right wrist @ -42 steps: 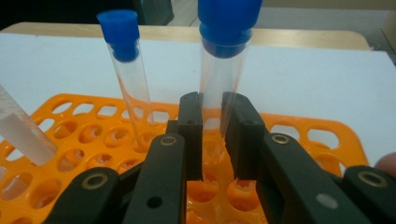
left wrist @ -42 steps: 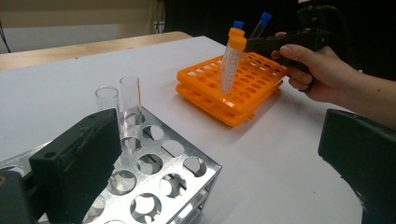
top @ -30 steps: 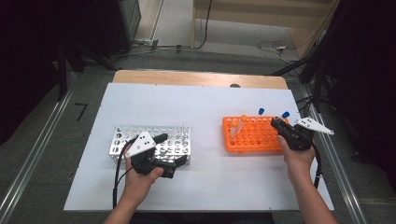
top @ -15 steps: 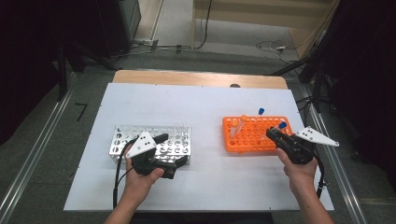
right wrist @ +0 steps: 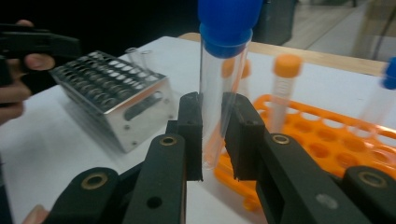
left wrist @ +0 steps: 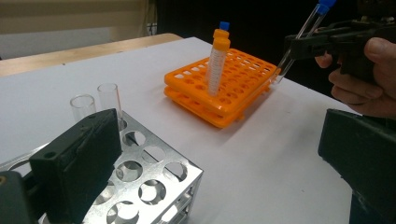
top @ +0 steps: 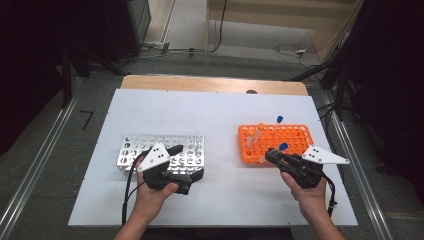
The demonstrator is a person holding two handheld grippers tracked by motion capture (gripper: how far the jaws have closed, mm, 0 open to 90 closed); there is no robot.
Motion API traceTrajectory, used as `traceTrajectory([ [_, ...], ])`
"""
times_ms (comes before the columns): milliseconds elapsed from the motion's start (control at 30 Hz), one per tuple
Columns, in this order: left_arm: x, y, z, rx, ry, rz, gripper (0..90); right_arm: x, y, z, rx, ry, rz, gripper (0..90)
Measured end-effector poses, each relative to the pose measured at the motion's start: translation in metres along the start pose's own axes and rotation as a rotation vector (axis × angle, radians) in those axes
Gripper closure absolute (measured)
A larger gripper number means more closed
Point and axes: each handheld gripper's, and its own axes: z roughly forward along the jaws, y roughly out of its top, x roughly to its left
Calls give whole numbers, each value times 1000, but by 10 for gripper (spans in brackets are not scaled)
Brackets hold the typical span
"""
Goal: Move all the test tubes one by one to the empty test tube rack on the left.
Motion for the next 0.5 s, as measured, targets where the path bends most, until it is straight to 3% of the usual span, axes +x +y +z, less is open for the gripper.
traceTrajectory([
  [500,-8,1,6,12,-35,8,3,41,-4,33,72,159,-77,752],
])
